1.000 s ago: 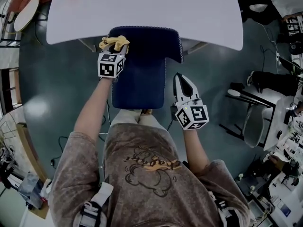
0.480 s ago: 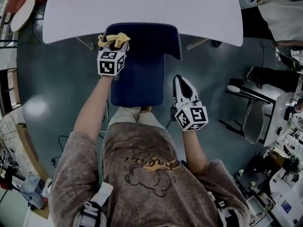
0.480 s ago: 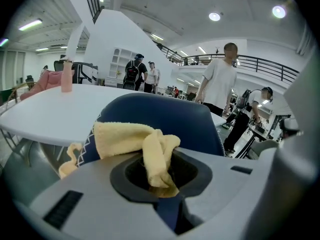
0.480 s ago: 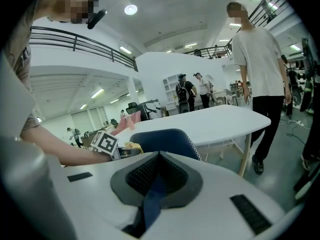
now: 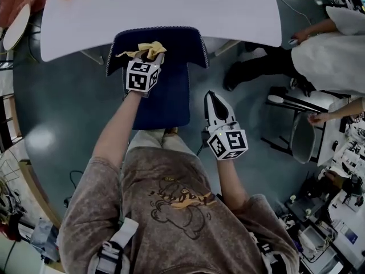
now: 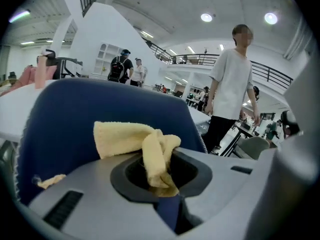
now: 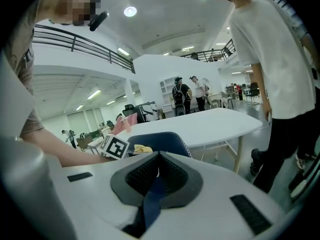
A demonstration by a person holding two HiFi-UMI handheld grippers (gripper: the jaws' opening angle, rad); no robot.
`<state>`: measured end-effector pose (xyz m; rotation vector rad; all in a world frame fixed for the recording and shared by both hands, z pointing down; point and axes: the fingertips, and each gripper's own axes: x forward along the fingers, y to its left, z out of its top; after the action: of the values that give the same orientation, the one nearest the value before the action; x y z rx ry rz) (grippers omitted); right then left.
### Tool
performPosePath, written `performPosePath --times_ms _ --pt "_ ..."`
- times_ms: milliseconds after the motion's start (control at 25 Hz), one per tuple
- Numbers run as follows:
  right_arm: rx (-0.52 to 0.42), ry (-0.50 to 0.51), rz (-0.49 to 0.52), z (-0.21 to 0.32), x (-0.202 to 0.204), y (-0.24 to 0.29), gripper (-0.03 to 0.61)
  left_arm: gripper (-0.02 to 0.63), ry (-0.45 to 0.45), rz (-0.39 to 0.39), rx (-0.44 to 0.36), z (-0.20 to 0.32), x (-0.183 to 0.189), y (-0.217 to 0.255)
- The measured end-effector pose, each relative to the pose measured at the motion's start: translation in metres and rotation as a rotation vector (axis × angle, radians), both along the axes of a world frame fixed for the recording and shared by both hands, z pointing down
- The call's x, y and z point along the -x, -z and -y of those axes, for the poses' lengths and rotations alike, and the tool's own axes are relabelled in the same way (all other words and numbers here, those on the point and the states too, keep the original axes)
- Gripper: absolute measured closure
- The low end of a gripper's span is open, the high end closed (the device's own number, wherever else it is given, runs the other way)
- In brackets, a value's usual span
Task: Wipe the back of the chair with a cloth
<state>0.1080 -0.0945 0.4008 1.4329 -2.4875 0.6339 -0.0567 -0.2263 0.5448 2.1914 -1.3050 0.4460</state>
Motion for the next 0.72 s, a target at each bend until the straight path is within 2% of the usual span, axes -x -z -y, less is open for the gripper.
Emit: performPosePath --times_ms 400,720 --pt "0.014 -0.066 -0.012 -0.009 -0.033 -0.005 0.552 0.538 -0.203 -0.03 -0.007 0.022 -0.12 -0.005" --pt "0.033 -0.095 -0.023 -0.006 -0.052 -0.007 0.552 0.538 -0.244 -0.071 0.002 0.028 -0.152 -0.009"
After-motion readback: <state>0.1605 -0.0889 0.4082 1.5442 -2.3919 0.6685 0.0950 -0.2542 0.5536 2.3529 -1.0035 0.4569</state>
